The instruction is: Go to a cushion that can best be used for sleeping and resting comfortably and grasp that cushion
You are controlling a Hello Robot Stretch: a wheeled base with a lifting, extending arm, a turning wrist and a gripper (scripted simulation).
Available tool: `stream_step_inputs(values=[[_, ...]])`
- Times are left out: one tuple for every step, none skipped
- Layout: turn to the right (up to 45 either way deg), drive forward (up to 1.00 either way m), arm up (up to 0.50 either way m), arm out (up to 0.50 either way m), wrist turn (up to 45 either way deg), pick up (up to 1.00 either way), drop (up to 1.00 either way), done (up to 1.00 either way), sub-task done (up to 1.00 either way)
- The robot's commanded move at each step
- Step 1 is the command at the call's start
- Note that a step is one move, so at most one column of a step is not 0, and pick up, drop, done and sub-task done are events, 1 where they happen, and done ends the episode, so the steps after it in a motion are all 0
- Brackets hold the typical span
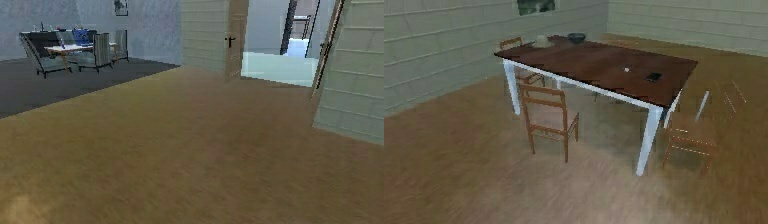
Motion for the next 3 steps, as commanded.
stream_step_inputs(values=[[21.0, 0.00, 0.00, 0.00, 0.0, 0.00, 0.00, 0.00, 0.00], [0.0, 1.00, 0.00, 0.00, 0.0, 0.00, 0.00, 0.00, 0.00], [0.0, 1.00, 0.00, 0.00, 0.0, 0.00, 0.00, 0.00, 0.00]])
